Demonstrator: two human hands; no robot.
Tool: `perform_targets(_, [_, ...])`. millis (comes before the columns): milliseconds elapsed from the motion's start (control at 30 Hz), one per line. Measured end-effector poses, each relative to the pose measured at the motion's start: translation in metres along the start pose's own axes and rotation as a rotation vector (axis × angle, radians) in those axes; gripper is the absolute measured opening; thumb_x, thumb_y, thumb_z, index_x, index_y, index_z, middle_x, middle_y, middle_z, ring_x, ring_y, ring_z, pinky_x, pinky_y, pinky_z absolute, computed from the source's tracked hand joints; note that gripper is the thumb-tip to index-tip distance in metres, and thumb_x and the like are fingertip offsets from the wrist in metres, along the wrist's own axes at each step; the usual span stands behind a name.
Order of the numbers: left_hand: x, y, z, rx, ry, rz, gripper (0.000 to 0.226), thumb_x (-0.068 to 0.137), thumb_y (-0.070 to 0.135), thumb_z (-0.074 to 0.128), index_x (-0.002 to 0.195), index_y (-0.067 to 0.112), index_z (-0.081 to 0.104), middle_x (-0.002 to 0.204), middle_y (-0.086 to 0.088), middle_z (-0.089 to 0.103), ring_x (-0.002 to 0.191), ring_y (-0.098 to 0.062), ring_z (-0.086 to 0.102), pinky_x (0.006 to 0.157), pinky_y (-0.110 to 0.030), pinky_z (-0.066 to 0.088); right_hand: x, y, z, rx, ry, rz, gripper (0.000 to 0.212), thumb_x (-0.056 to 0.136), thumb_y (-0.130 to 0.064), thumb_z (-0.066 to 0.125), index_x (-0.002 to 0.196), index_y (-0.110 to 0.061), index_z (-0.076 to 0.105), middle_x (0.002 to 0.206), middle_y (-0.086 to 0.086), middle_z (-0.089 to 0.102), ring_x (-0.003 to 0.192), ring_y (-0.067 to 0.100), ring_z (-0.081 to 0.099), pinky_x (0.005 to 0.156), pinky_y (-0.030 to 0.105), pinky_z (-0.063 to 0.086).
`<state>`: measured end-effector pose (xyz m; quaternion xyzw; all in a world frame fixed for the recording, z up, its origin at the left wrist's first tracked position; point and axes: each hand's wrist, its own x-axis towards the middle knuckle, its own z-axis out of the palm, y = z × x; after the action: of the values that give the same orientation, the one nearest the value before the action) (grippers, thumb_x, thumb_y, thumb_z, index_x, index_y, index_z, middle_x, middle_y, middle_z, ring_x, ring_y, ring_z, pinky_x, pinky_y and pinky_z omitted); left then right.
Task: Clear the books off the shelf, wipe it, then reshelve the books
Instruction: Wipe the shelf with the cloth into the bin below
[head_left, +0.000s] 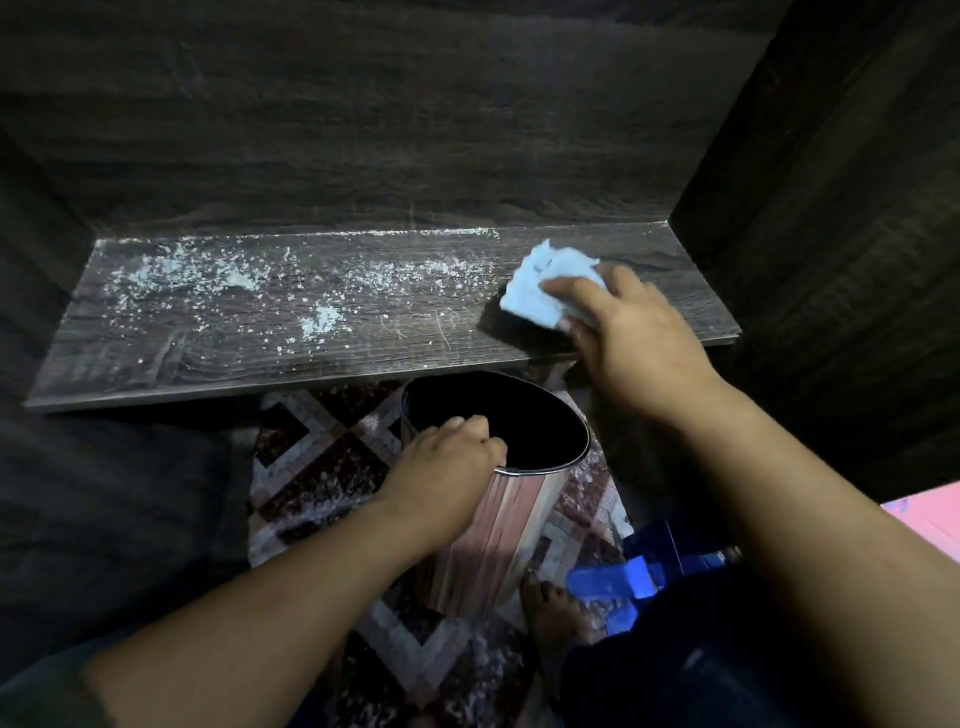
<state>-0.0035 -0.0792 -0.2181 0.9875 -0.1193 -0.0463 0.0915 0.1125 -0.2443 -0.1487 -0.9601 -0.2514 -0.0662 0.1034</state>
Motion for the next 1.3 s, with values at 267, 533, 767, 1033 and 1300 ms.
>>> perform_targets(267, [0.001, -0.002, 0.001, -0.026, 0.003, 0.005, 0.036, 0.086, 0.004, 0.053, 0.117, 0.023, 0.057, 0.111, 0.002, 0.048, 0.111, -0.02, 0.049, 0.091, -0.032, 0.042, 0.0, 0.008, 0.015, -0.064, -0.191, 0.063, 0.037, 0.096, -0.042, 0.049, 0.133, -0.04, 0.049, 0.138, 0.005, 0.043, 0.121, 0.036, 0.047, 0.099, 0.044, 0.043])
perform_targets(533, [0.008, -0.005, 0.0, -0.088, 0.02, -0.012, 0.034, 0.086, 0.003, 0.054, 0.115, 0.022, 0.058, 0.108, 0.002, 0.049, 0.107, -0.02, 0.049, 0.085, -0.032, 0.041, 0.055, 0.018, 0.032, 0.168, 0.046, 0.031, 0.037, 0.095, -0.035, 0.053, 0.133, -0.034, 0.052, 0.137, 0.01, 0.044, 0.121, 0.036, 0.047, 0.102, 0.048, 0.04])
perform_targets(767, [0.01, -0.011, 0.001, -0.096, 0.017, -0.049, 0.029, 0.093, 0.013, 0.049, 0.12, 0.019, 0.057, 0.115, -0.002, 0.048, 0.113, -0.022, 0.047, 0.092, -0.035, 0.04, 0.135, 0.015, 0.059, 0.041, 0.183, -0.019, 0.043, 0.097, -0.04, 0.045, 0.139, -0.031, 0.045, 0.149, 0.014, 0.032, 0.122, 0.039, 0.04, 0.098, 0.051, 0.037])
perform_targets(1033, [0.006, -0.016, 0.003, -0.098, -0.005, -0.062, 0.029, 0.094, 0.012, 0.045, 0.12, 0.018, 0.057, 0.117, -0.004, 0.048, 0.114, -0.024, 0.047, 0.093, -0.037, 0.039, 0.144, 0.011, 0.079, -0.082, -0.162, 0.016, 0.05, 0.099, -0.054, 0.027, 0.147, -0.041, 0.028, 0.155, 0.012, 0.013, 0.136, 0.037, 0.021, 0.109, 0.055, 0.019])
perform_targets(1300, [0.005, -0.013, 0.003, -0.093, 0.003, -0.035, 0.028, 0.091, 0.015, 0.052, 0.118, 0.019, 0.057, 0.113, -0.002, 0.049, 0.111, -0.024, 0.049, 0.093, -0.036, 0.042, 0.113, 0.011, 0.067, -0.023, -0.184, 0.038, 0.043, 0.097, -0.035, 0.041, 0.14, -0.04, 0.041, 0.147, 0.011, 0.03, 0.131, 0.034, 0.027, 0.105, 0.051, 0.026])
